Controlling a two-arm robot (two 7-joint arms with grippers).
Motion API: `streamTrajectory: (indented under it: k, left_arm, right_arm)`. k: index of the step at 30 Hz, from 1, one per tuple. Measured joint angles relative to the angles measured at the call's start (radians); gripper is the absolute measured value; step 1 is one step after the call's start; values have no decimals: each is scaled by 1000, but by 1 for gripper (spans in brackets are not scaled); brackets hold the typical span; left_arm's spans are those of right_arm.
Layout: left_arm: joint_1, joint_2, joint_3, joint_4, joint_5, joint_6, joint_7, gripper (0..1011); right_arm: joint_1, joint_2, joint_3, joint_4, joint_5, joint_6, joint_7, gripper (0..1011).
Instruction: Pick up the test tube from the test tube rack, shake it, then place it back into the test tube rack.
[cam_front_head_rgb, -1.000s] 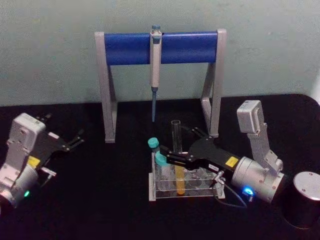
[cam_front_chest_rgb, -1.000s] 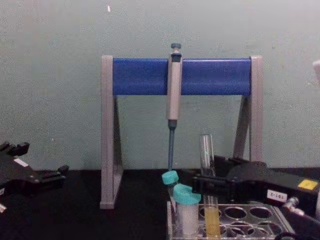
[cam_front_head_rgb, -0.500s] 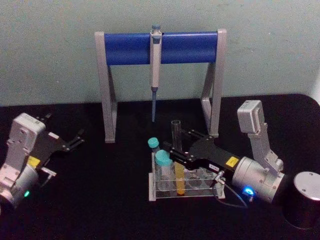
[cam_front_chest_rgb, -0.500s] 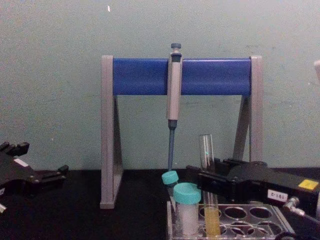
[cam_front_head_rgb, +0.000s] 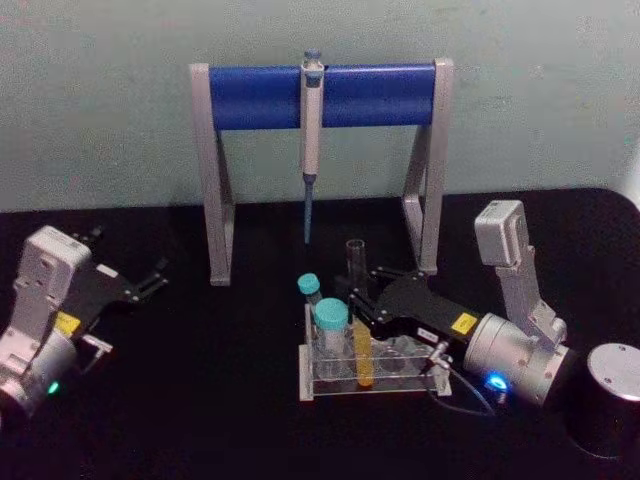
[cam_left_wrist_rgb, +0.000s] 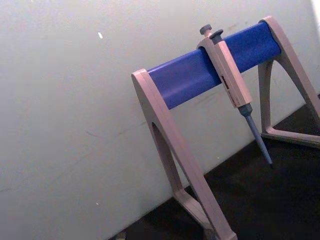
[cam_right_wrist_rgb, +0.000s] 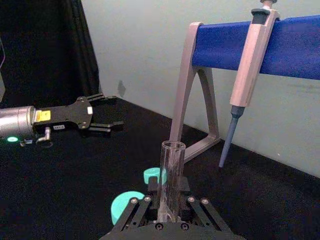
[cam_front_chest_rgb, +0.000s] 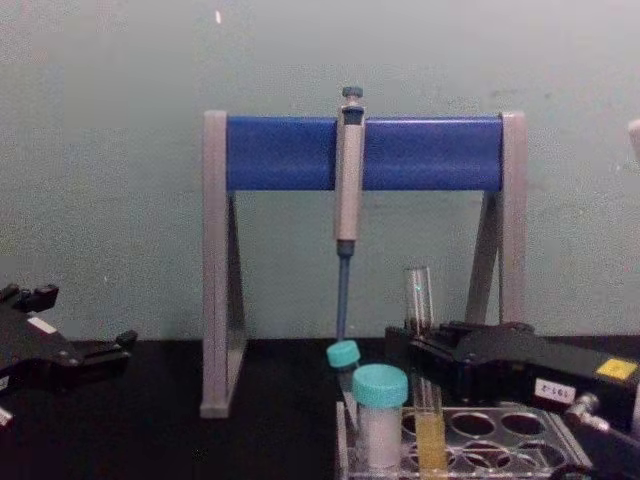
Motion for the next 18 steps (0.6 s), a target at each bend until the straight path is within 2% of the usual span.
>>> streamTrajectory:
  k: [12, 18]
  left_arm:
    - [0, 0, 0, 0, 0, 0, 0, 1001]
    - [0, 0, 0, 0, 0, 0, 0, 1001]
  right_arm:
    - [0, 0, 0, 0, 0, 0, 0, 233]
    - [-13, -2, 11, 0, 16, -33, 12, 233]
